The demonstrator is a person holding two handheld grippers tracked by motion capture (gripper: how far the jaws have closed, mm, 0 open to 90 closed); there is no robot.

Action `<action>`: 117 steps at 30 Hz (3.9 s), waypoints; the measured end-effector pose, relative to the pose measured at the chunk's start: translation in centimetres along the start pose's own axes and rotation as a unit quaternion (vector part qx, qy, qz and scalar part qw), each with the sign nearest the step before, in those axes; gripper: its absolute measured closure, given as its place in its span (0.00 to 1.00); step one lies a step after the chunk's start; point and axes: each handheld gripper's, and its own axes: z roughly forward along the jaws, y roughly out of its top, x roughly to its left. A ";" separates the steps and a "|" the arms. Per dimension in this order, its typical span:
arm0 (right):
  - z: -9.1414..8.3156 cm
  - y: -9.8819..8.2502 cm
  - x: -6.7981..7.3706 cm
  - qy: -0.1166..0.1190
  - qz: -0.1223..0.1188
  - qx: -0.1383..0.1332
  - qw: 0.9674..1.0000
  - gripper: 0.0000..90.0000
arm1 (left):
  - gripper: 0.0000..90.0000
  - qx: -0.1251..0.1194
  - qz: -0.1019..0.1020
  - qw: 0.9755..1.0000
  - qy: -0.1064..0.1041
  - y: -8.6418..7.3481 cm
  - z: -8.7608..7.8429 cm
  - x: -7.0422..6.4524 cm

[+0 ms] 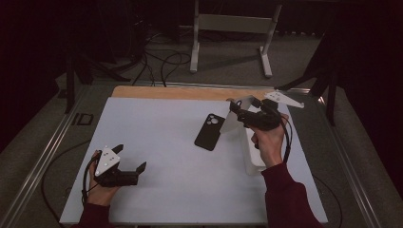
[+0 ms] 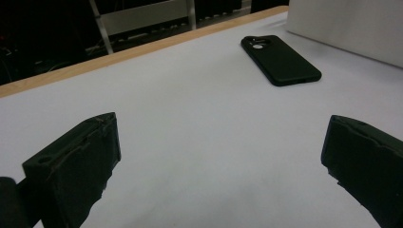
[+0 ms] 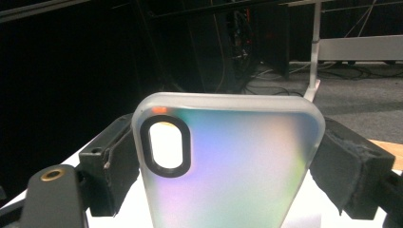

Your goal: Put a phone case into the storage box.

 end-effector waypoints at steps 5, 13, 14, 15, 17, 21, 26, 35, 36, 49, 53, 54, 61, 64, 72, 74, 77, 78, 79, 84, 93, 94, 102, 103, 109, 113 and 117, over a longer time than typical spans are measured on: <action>0.4 0.2 -0.6 -0.014 0.001 -0.002 1.000 0.18 | 0.00 -0.006 -0.005 1.000 0.008 -0.1 -0.1 0.3; 0.8 0.6 -1.7 -0.036 0.005 -0.004 0.999 0.18 | 0.00 -0.002 -0.005 1.000 0.011 -0.3 0.1 0.4; 0.8 0.6 -1.9 -0.039 0.008 -0.005 0.999 0.18 | 0.00 -0.001 -0.005 1.000 0.011 -0.4 0.1 0.4; 0.9 0.7 -2.1 -0.042 0.008 -0.005 0.999 0.18 | 0.00 -0.001 -0.005 1.000 0.011 -0.4 0.1 0.4; 1.0 0.8 -2.5 -0.050 0.010 -0.006 0.999 0.18 | 0.00 -0.001 -0.006 1.000 0.011 -0.4 0.1 0.4; 1.3 0.9 -3.1 -0.061 0.013 -0.006 0.998 0.18 | 0.00 0.000 -0.006 1.000 0.011 -0.5 0.1 0.5; 1.6 0.9 -3.9 -0.079 0.010 -0.005 0.997 0.18 | 0.00 0.001 -0.005 1.000 0.011 -0.5 0.1 0.4; 1.7 1.7 -5.5 -0.114 0.016 -0.006 0.993 0.18 | 0.00 -0.002 -0.007 1.000 0.011 -0.5 0.0 0.4; 1.8 1.8 -5.7 -0.118 0.014 -0.006 0.993 0.18 | 0.00 -0.001 -0.007 1.000 0.011 -0.5 0.0 0.3; 3.4 1.3 -8.0 -0.175 0.015 0.012 0.984 0.18 | 0.00 -0.005 -0.009 1.000 0.011 -0.4 -0.2 0.4; 3.9 1.4 -8.3 -0.188 0.010 0.013 0.982 0.18 | 0.00 -0.006 -0.010 1.000 0.012 -0.5 -0.3 0.4; 4.1 1.4 -8.4 -0.191 0.008 0.015 0.981 0.18 | 0.00 -0.007 -0.010 1.000 0.012 -0.4 -0.3 0.4; 5.1 1.2 -8.8 -0.208 -0.006 0.031 0.978 0.18 | 0.00 -0.008 -0.011 1.000 0.013 -0.4 -0.4 0.5; 5.6 0.8 -9.0 -0.212 -0.005 0.040 0.976 0.18 | 0.00 -0.010 -0.012 1.000 0.012 -0.4 -0.5 0.5; 6.8 0.0 -9.3 -0.216 -0.001 0.059 0.975 0.18 | 0.00 -0.012 -0.012 1.000 0.012 -0.4 -0.6 0.6; 7.2 -0.2 -9.4 -0.219 -0.002 0.064 0.974 0.18 | 0.00 -0.014 -0.013 1.000 0.013 -0.4 -0.6 0.5; 7.5 -0.5 -9.5 -0.220 -0.001 0.071 0.973 0.18 | 0.00 -0.016 -0.015 1.000 0.013 -0.3 -0.7 0.6; 7.7 -0.7 -9.5 -0.220 0.000 0.073 0.973 0.18 | 0.00 -0.016 -0.014 1.000 0.014 -0.3 -0.7 0.6; 7.8 -0.8 -9.5 -0.220 -0.002 0.075 0.973 0.18 | 0.00 -0.016 -0.014 1.000 0.014 -0.3 -0.7 0.6; 8.4 -1.3 -9.6 -0.223 -0.009 0.094 0.970 0.18 | 0.00 -0.019 -0.014 1.000 0.017 -0.3 -0.8 0.6; 8.7 -2.1 -10.3 -0.230 -0.005 0.114 0.967 0.18 | 0.00 -0.023 -0.014 0.999 0.018 -0.2 -0.9 0.5; 8.7 -2.2 -10.3 -0.232 -0.005 0.116 0.966 0.18 | 0.00 -0.024 -0.015 0.999 0.018 -0.2 -0.9 0.5; 9.0 -2.7 -10.5 -0.231 0.002 0.123 0.965 0.18 | 0.00 -0.025 -0.014 0.999 0.018 -0.2 -1.0 0.5; 9.1 -2.9 -10.5 -0.231 0.005 0.125 0.965 0.18 | 0.00 -0.025 -0.014 0.999 0.018 -0.2 -1.0 0.5; 9.4 -3.2 -10.6 -0.233 0.000 0.135 0.963 0.18 | 0.00 -0.025 -0.014 0.999 0.019 -0.2 -1.0 0.5; 9.6 -3.3 -10.6 -0.233 -0.002 0.140 0.962 0.18 | 0.00 -0.026 -0.015 0.999 0.018 -0.2 -1.0 0.5; 9.7 -3.5 -10.6 -0.233 -0.001 0.144 0.962 0.18 | 0.00 -0.026 -0.015 0.999 0.017 -0.2 -1.0 0.5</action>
